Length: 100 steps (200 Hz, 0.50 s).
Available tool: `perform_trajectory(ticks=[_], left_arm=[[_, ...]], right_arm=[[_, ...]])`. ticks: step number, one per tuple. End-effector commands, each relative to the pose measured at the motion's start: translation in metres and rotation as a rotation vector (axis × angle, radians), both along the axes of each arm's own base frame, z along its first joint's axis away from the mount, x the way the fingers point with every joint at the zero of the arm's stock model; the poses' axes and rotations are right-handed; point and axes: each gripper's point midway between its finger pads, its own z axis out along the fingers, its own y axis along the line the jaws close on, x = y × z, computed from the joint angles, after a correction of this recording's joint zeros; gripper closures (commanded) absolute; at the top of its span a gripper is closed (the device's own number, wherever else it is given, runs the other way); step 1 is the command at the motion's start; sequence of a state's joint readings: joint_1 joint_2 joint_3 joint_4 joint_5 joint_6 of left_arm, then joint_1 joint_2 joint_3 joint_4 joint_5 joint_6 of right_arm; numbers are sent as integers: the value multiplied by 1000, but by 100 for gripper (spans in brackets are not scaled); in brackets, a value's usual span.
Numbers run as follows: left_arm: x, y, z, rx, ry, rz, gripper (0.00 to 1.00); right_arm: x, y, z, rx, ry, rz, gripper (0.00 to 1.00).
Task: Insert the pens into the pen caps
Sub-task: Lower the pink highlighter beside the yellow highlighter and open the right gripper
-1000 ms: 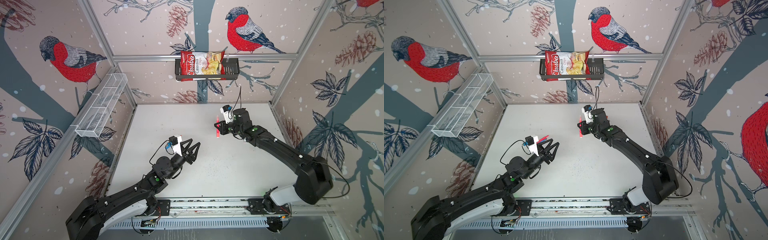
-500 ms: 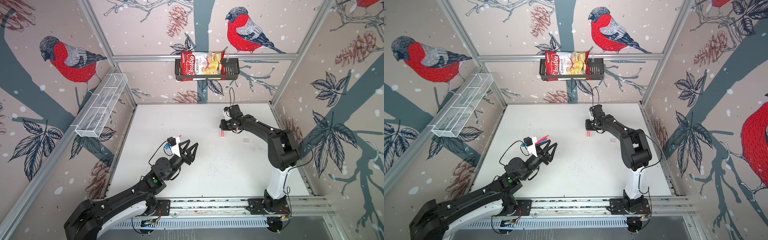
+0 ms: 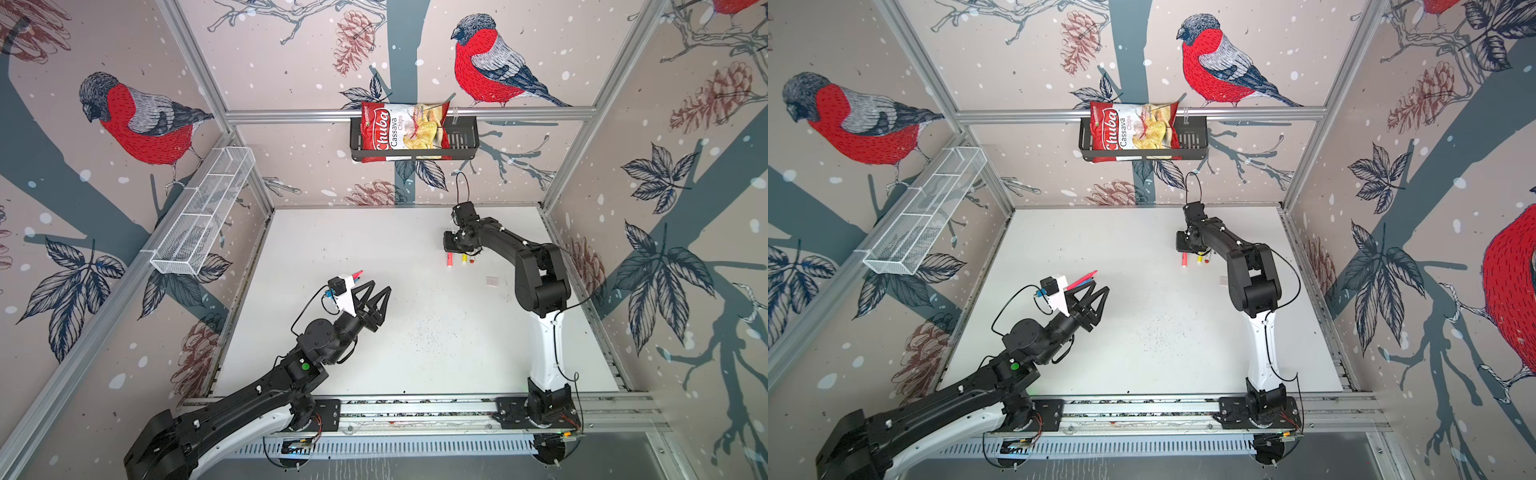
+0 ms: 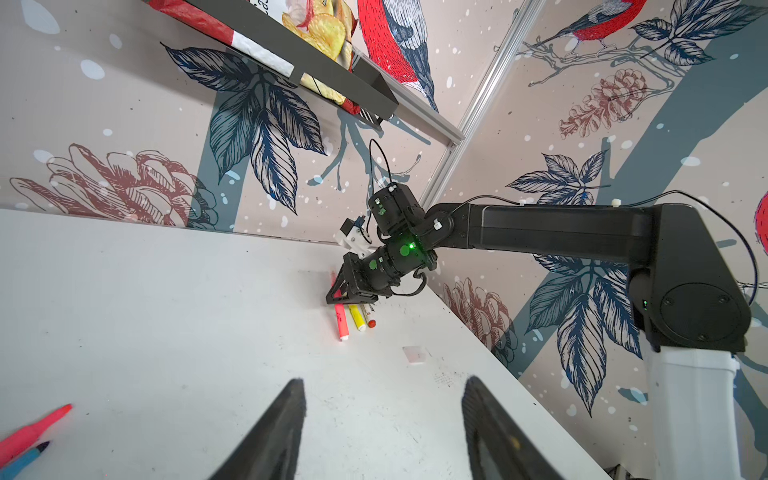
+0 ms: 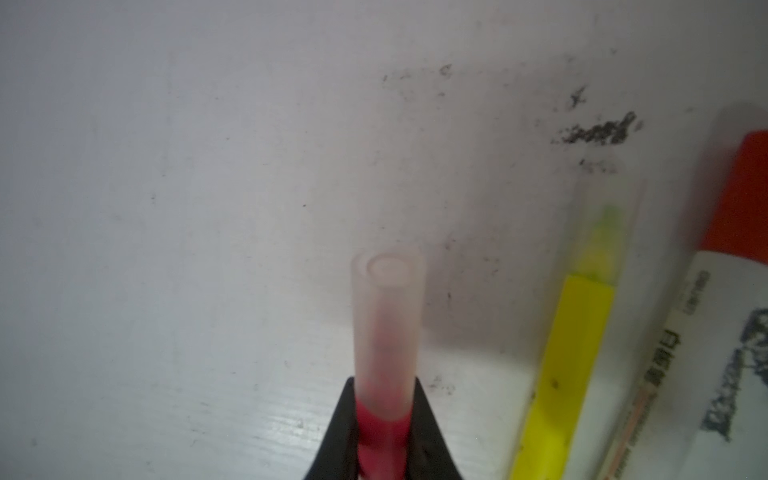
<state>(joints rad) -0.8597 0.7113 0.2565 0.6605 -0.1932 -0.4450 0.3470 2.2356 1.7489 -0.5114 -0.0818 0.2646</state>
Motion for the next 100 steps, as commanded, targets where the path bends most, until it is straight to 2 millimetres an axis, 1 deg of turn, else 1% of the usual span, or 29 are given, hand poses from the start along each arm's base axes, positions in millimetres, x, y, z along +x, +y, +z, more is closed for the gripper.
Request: perform_trajectory(ticks=[1, 34, 65, 86, 100], left_arm=[[1, 2, 0, 7, -4, 12, 39], [1, 1, 1, 5, -7, 8, 39], [1, 1, 2, 6, -12, 11, 39], [1, 1, 3, 8, -13, 12, 39], [1, 1, 3, 10, -14, 11, 39]], right_arm=[[0, -16, -11, -74, 32, -22, 86], [2, -37, -18, -149, 35, -55, 81], [1, -48, -19, -208, 33, -69, 74], [4, -58, -14, -248, 7, -97, 73], [4, -57, -10, -247, -7, -99, 72]])
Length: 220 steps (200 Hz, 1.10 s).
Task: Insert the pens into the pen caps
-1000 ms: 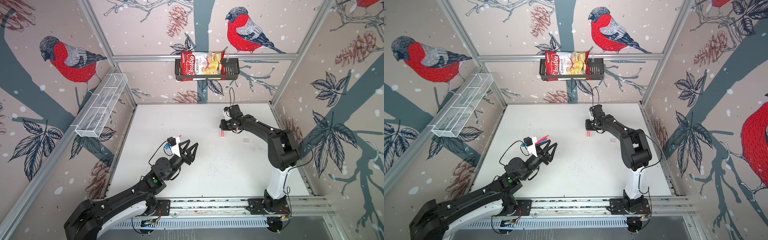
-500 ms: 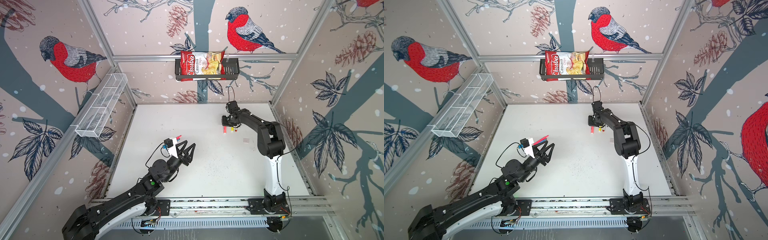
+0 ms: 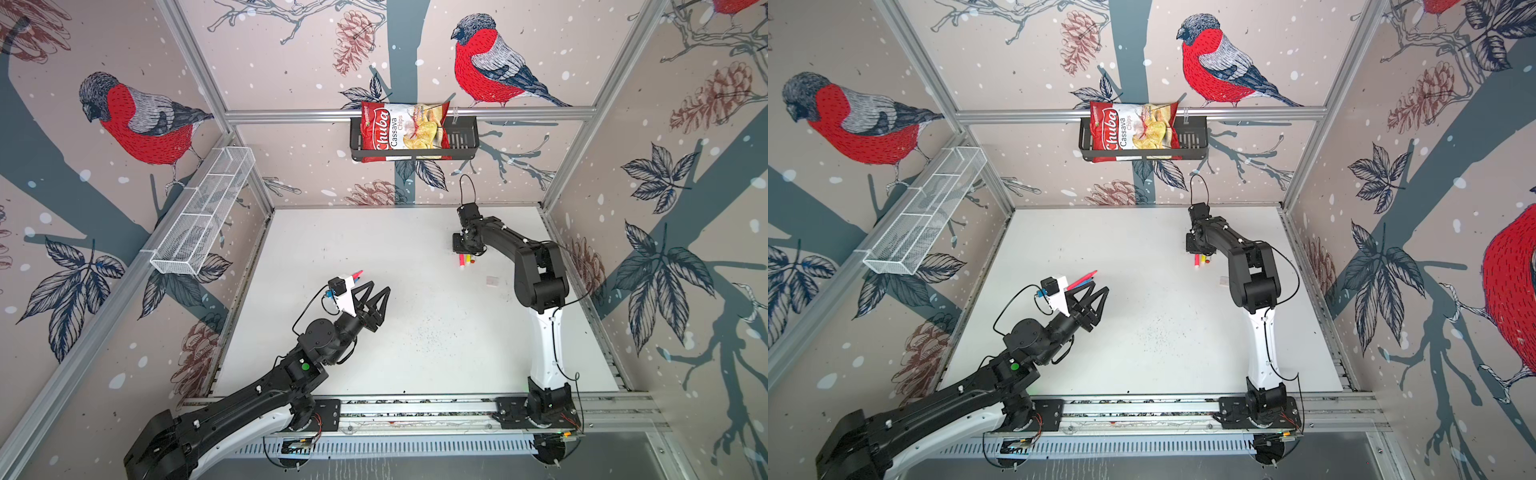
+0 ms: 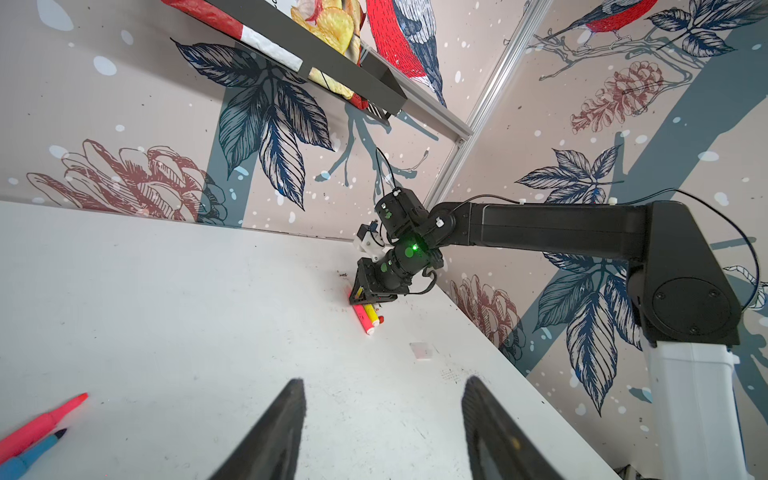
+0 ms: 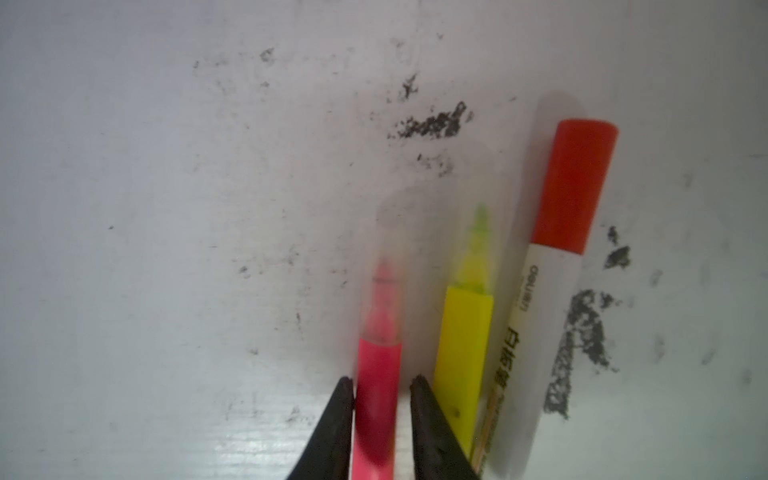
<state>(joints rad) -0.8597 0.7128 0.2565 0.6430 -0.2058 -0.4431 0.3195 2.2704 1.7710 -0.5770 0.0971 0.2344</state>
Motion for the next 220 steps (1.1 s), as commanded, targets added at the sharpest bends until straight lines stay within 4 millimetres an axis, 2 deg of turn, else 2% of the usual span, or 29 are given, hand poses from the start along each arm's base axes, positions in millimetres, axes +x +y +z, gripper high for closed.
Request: perform_trajectory(ticks=[1, 43, 93, 126, 152, 173, 220], left_arm=[[-1, 0, 7, -2, -25, -1, 39], [0, -1, 10, -1, -33, -1, 39], [0, -1, 13, 6, -38, 3, 39], [1, 0, 11, 19, -31, 12, 39], [2, 1, 10, 22, -27, 15, 39], [2, 2, 9, 25, -26, 22, 39], [5, 7, 4, 46, -10, 51, 39]], right_arm=[[0, -11, 8, -57, -24, -18, 72], [0, -8, 23, -66, -71, -16, 71], [-1, -4, 36, -76, -106, -12, 75], [-4, -4, 53, -60, -150, -17, 73], [0, -33, 65, -50, -192, -107, 68], [3, -57, 65, 0, -178, -162, 68], [5, -84, 53, 69, -153, -225, 68]])
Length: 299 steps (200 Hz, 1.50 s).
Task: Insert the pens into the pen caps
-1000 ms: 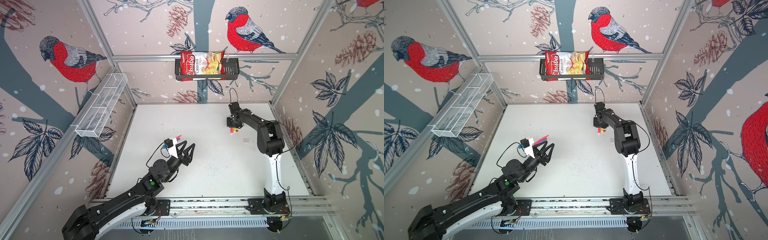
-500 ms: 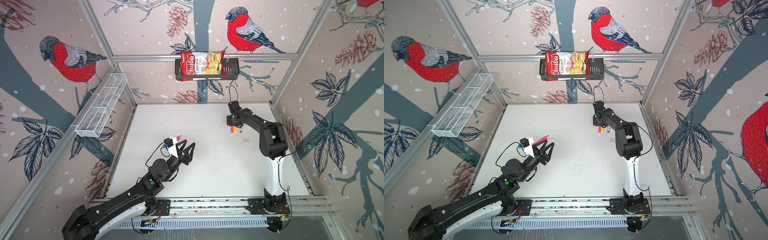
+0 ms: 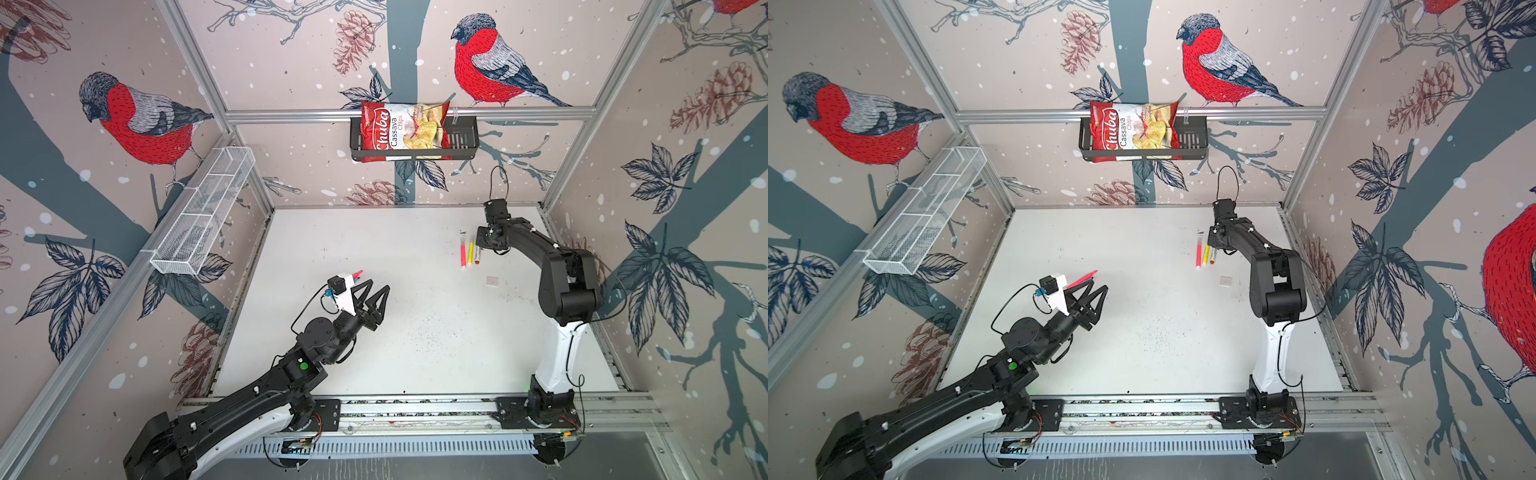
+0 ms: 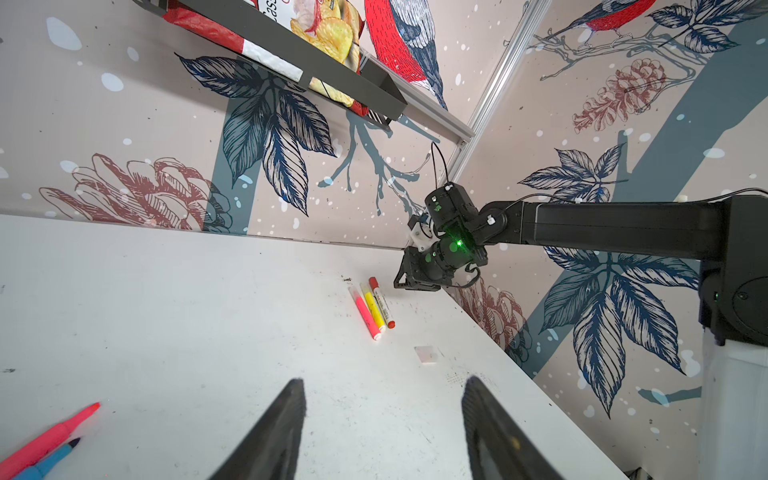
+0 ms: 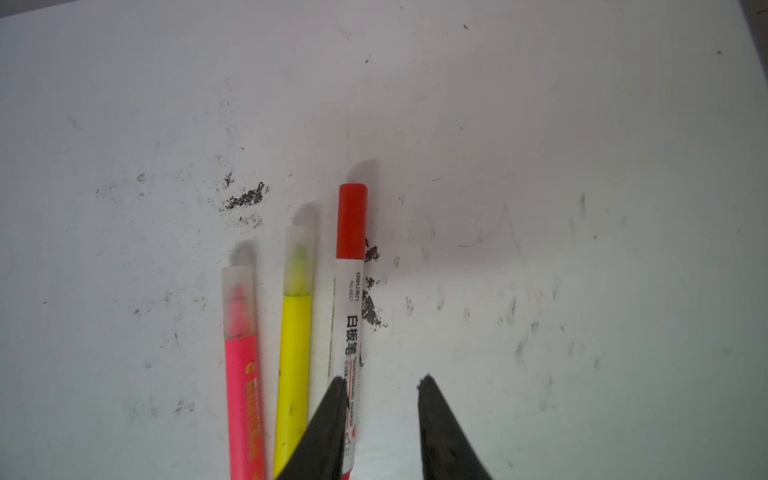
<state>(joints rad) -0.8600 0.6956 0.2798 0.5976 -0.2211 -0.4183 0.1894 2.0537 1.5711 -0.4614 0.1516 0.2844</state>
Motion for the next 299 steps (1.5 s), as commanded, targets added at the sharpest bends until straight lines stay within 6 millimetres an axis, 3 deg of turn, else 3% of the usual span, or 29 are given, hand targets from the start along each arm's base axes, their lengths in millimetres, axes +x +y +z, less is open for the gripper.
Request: perform_trajectory(ticks=[1, 55, 123, 192, 299], left_arm=[[4, 4, -1, 26, 2, 35, 39], [12, 8, -7, 94, 50, 89, 39], [23, 16, -17, 137, 109, 139, 39], [25, 21, -17, 135, 115, 149, 39], [30, 27, -23, 159, 145, 180, 39]], right_arm=[[6, -4, 1, 59, -18, -23, 68], [15, -19, -29, 65, 43, -45, 70], [18, -8, -52, 74, 95, -11, 71], [14, 13, -56, 90, 105, 45, 71], [8, 24, -47, 105, 86, 72, 71]])
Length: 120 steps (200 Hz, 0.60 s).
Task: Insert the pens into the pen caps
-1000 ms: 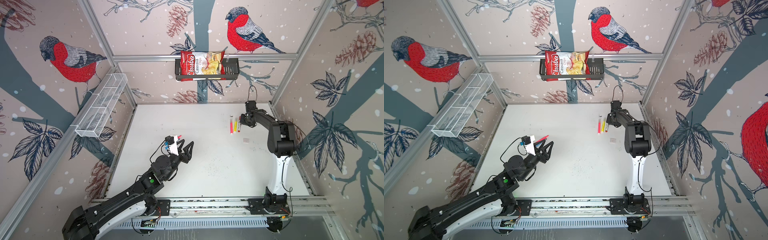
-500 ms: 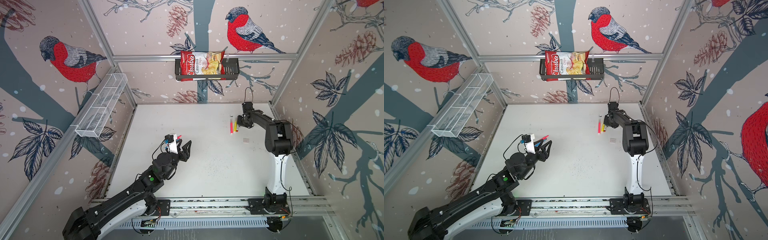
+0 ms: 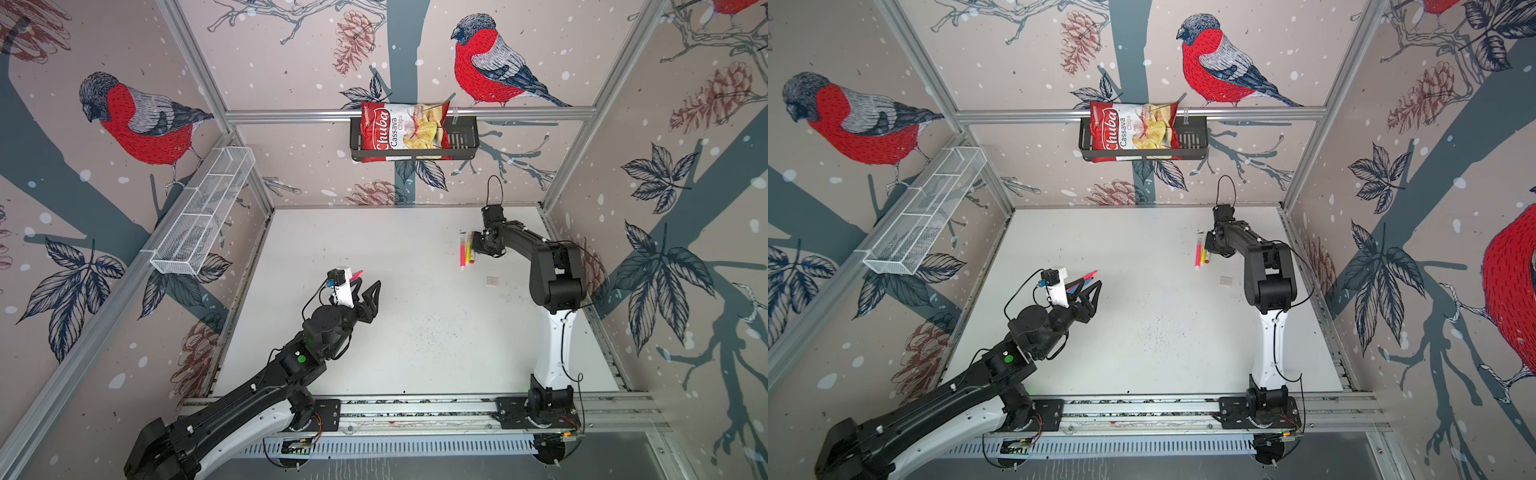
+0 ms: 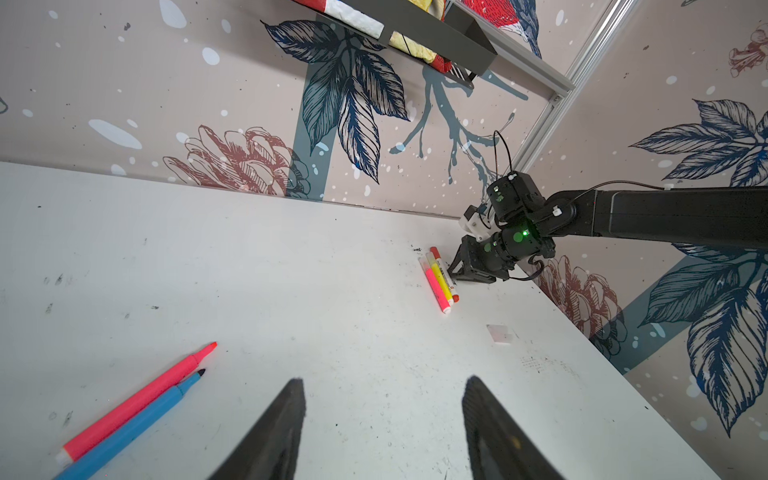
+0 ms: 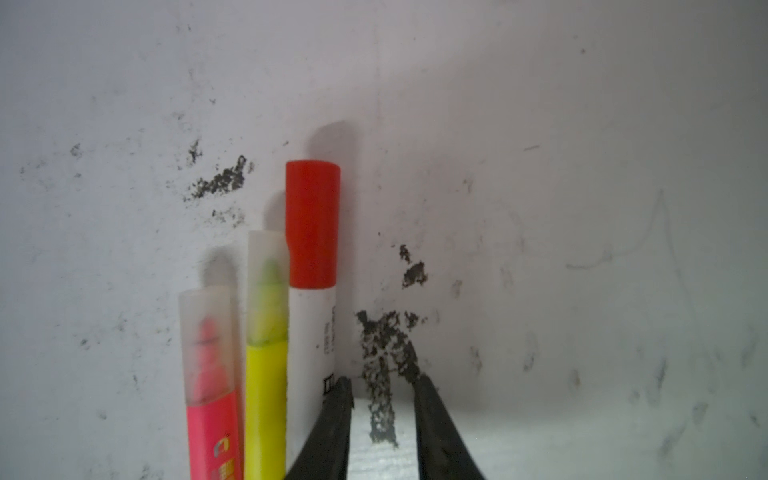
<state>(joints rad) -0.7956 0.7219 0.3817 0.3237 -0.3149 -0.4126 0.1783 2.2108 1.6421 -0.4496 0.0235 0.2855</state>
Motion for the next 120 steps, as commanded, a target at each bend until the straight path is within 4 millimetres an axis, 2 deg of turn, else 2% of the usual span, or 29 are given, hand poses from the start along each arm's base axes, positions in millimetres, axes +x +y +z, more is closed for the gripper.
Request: perform_trajectory(ticks=[1, 57, 102, 120], left_arm=[[5, 3, 0, 10, 16, 24, 39], [32, 21, -30, 70, 168, 89, 39], [60, 42, -36, 44, 221, 139, 39], [74, 52, -49, 60, 263, 162, 39]], right_arm=[[-3, 6, 7, 9, -8, 21, 71], [-11, -1, 20, -7, -38, 5, 70], [-17, -6, 31, -9, -59, -10, 70], [-21, -5, 38, -3, -72, -12, 70]])
